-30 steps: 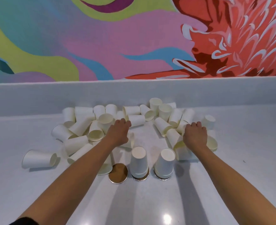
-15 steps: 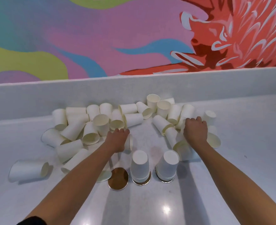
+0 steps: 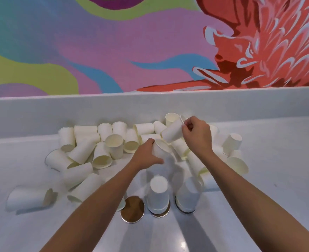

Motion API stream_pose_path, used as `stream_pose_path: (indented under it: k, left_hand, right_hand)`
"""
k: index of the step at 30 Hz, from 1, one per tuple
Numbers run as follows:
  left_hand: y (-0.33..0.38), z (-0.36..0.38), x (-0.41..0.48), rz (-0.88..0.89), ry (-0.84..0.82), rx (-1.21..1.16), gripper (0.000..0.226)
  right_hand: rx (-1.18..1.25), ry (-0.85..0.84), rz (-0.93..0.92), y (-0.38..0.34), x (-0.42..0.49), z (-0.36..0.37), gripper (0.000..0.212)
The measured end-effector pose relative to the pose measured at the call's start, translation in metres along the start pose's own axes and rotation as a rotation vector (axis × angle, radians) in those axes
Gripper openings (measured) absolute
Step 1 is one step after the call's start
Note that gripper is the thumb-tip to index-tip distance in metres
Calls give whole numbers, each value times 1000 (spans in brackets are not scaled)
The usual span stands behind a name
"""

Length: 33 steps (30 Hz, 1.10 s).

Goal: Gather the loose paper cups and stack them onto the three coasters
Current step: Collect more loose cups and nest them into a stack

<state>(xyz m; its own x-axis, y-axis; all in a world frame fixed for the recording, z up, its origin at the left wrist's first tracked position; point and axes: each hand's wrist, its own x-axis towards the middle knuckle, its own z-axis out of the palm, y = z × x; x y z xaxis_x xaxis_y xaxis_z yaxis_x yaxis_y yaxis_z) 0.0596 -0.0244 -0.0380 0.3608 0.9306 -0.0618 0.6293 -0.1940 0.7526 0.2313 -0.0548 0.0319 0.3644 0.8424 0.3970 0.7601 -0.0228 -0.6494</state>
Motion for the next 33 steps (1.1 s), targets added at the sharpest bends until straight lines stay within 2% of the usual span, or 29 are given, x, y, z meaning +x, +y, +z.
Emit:
stream_pose_path:
  k: [5, 11, 15, 20, 22, 24, 26, 28, 30, 33]
  left_hand:
    - [22, 3, -3, -22, 141, -168, 63]
    - [33, 2, 6, -63, 206, -246, 64]
    - [46, 9, 16, -38, 188, -293, 64]
    - [53, 18, 26, -137, 136, -442, 62]
    - [46, 19, 28, -185, 125, -483, 61]
    - [38, 18, 29, -218, 129, -503, 58]
    - [30, 17, 31, -261, 135, -564, 58]
    - [25, 16, 31, -290, 138, -604, 57]
    - [22, 16, 31, -289, 121, -571, 57]
    - [17, 19, 29, -281, 90, -523, 60]
  right_hand:
    - [-56, -57, -144, -4, -3, 10, 7]
    - [44, -103, -138, -7, 8, -1, 12]
    - [162, -159, -80, 1, 15, 4, 9]
    - [183, -476, -87, 12, 22, 8, 22]
    - [170, -507, -72, 20, 26, 8, 27]
    - [136, -378, 88, 39, 34, 13, 28]
    - [84, -295, 388, 60, 39, 18, 25]
    - [30, -408, 602, 73, 35, 22, 16]
    - [48, -500, 734, 80, 28, 29, 9]
    - [144, -421, 840, 87, 23, 44, 12]
